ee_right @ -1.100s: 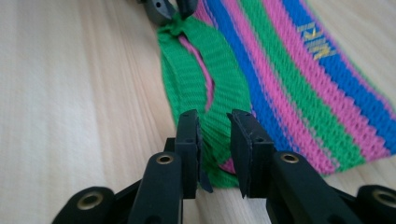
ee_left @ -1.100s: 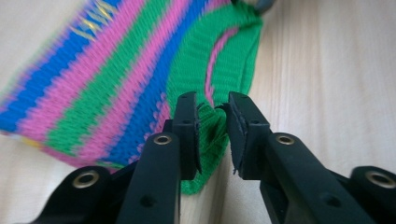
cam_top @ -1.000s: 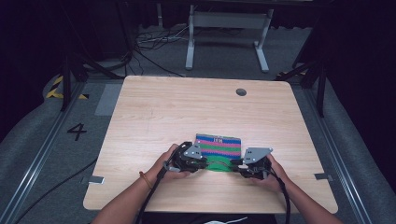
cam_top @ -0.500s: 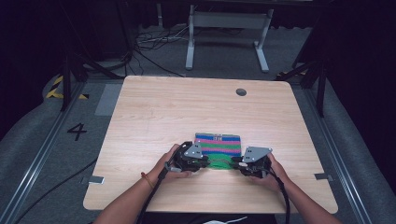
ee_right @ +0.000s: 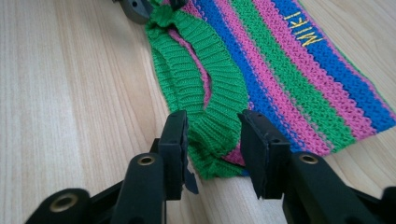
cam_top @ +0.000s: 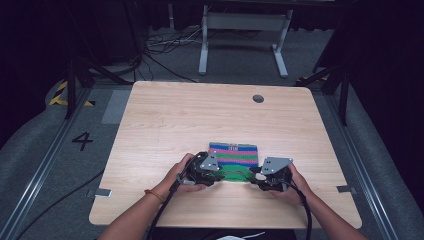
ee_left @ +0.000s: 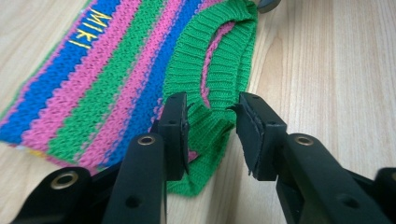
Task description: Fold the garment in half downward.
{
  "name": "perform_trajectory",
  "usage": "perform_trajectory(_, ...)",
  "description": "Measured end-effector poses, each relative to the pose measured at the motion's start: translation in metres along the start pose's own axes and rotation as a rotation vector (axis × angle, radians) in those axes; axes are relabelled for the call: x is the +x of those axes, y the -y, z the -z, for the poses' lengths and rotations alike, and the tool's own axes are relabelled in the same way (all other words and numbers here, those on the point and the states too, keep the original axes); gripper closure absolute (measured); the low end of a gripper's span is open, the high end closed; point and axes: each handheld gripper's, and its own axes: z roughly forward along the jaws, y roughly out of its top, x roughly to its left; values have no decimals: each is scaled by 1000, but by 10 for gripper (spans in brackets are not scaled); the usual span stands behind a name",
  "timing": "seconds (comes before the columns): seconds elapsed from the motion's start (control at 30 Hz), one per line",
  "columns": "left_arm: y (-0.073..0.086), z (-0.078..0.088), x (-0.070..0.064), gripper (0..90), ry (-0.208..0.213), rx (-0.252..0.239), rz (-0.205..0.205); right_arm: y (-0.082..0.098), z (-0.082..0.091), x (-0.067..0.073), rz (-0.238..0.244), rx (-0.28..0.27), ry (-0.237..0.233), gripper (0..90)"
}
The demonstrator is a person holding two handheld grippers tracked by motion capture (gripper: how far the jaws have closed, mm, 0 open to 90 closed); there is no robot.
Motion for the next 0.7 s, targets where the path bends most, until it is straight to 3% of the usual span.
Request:
perform_trajectory(0.27,3,16,-4,529,-63,77,-24,-1,13,-2,-15,-7,33,580)
perform_trajectory(0.43,10,30,-1,449,-116,97,4,0,21,-4,-12,14,50,539)
perform_trajectory(0.63,24,51,-6,362,-195,200,-33,11,37,-5,-1,47,78,508)
perform_trajectory(0.7,29,59,-8,351,-195,206,-28,16,42,-6,-8,53,88,500)
